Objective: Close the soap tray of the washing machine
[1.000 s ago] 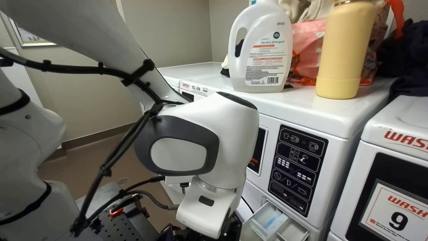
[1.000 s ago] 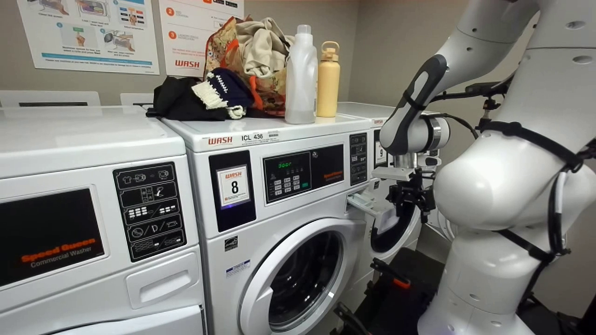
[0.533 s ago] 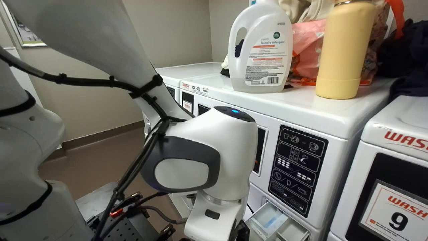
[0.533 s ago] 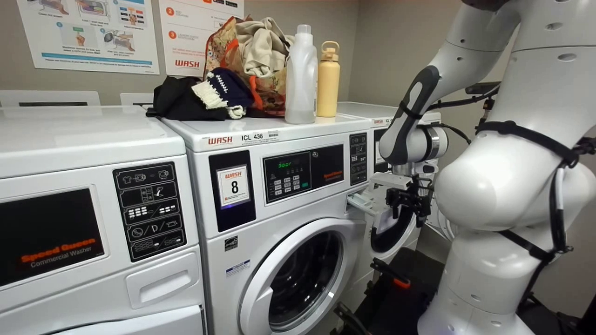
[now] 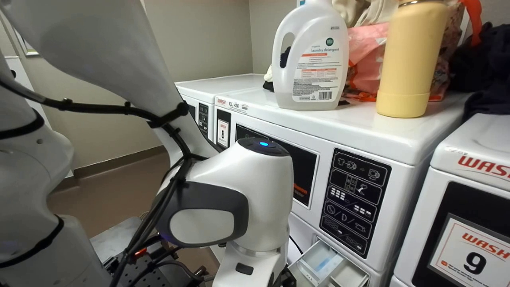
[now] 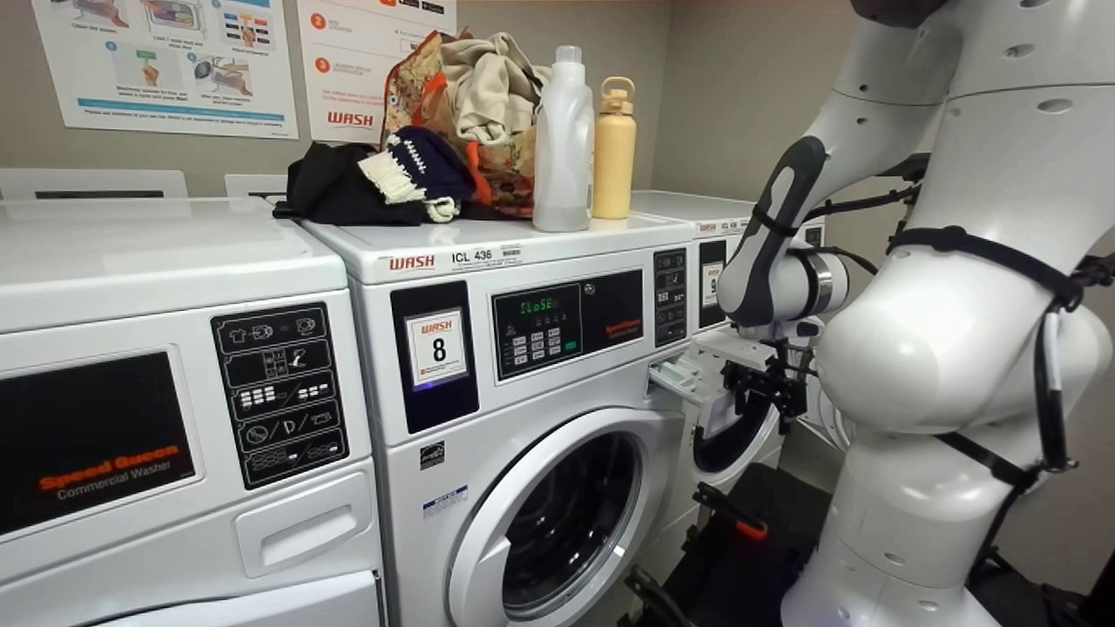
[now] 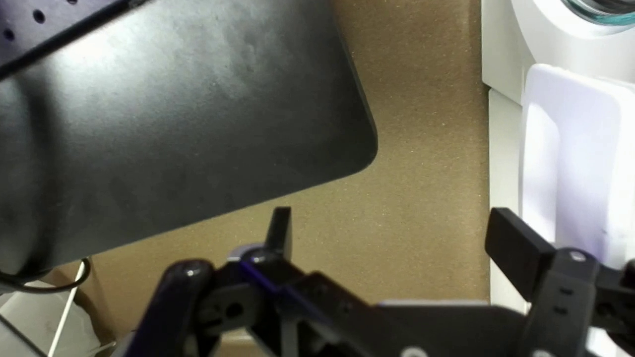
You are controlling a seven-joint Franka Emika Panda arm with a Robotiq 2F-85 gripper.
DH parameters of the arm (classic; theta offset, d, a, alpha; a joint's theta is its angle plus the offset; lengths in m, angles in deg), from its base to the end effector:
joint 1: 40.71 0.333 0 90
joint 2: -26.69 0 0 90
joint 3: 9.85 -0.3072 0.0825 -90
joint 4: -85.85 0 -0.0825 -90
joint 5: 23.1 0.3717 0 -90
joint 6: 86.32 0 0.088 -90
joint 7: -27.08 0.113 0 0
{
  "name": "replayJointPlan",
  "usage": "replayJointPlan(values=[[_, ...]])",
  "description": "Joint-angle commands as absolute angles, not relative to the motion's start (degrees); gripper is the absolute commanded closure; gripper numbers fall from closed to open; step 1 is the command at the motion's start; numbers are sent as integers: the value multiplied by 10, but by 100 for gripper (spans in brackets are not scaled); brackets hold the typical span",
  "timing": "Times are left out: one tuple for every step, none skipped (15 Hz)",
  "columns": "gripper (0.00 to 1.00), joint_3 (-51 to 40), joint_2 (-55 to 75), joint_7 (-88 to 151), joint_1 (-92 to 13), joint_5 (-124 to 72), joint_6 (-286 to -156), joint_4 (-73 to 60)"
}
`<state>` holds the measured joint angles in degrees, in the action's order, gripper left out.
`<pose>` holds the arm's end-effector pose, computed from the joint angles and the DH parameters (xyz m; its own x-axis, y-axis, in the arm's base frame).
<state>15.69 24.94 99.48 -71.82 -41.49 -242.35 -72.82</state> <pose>0.2121 -0.3057 0.1960 -0.3676 -0.9260 0.0854 -0.9182 0.3760 0.1248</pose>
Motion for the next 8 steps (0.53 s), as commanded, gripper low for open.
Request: replayJointPlan(values=[[0,161,249,1002,-689,-411,-2477,-730],[0,163,255,999,-688,-409,-2478,-732],[0,164,259,996,-686,-405,-2479,-733],[0,165,265,993,-686,-403,-2479,-734],[0,165,268,993,-685,-403,-2482,-735],[0,164,273,989,-685,-397,-2483,-735],[0,162,275,988,-681,-395,-2503,-735],[0,152,277,990,-681,-393,-2522,-732]])
